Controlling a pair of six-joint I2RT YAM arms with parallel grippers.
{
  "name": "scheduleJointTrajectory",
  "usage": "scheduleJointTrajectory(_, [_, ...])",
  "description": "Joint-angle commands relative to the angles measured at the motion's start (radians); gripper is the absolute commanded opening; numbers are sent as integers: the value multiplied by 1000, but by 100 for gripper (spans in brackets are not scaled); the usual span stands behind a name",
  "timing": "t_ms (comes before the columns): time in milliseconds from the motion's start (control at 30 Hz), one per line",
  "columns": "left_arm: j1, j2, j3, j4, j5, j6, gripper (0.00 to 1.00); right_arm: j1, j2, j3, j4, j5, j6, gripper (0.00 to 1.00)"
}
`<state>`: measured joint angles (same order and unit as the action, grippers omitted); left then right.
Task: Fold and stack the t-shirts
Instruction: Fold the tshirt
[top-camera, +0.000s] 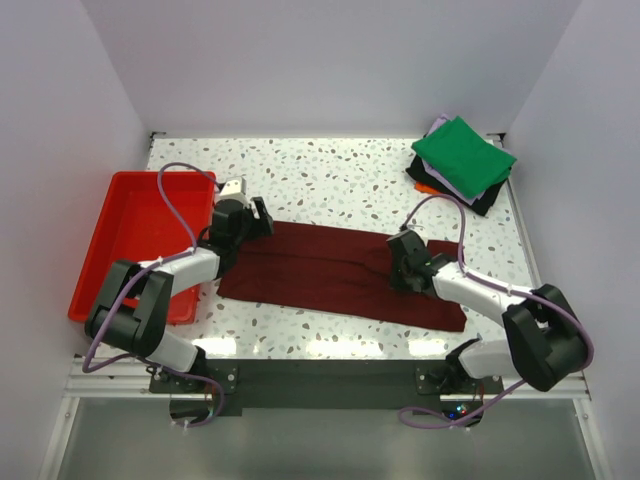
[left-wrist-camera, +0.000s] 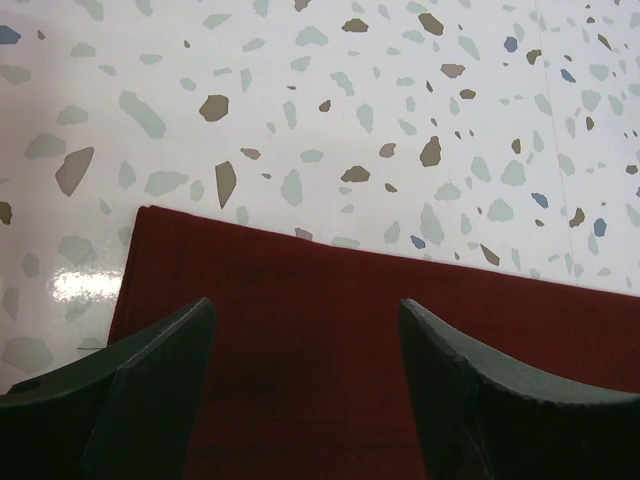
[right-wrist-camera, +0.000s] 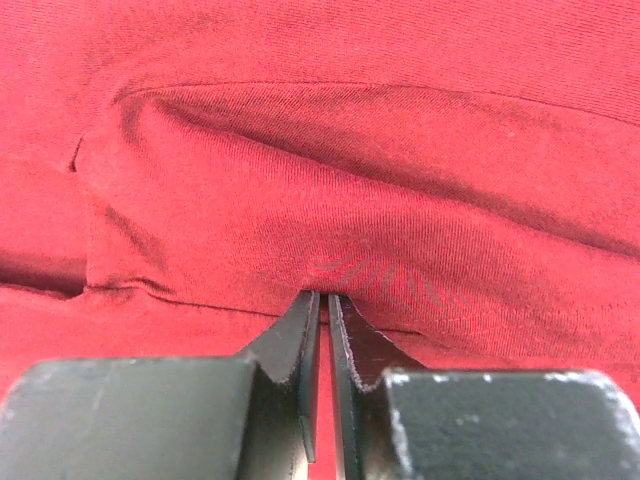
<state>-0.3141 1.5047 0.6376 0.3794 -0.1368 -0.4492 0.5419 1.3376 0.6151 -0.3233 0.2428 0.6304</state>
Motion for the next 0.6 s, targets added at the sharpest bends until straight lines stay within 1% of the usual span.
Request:
scheduleJointTrajectory(0, [10,-26,-4,41,6,20,79,0,-51,-3,1,44,12,7])
scheduleJointTrajectory(167, [10,-21,-3,42,11,20,79,0,-110,-2,-28,21,9,6])
scheduleJointTrajectory(300, [10,-14,-1,41,16,20,79,0,-141,-6,-39,-28,9,6])
scheduleJointTrajectory(567, [10,-21,-3,39,17,21,79,38,-155,20,-83,-120,25,6])
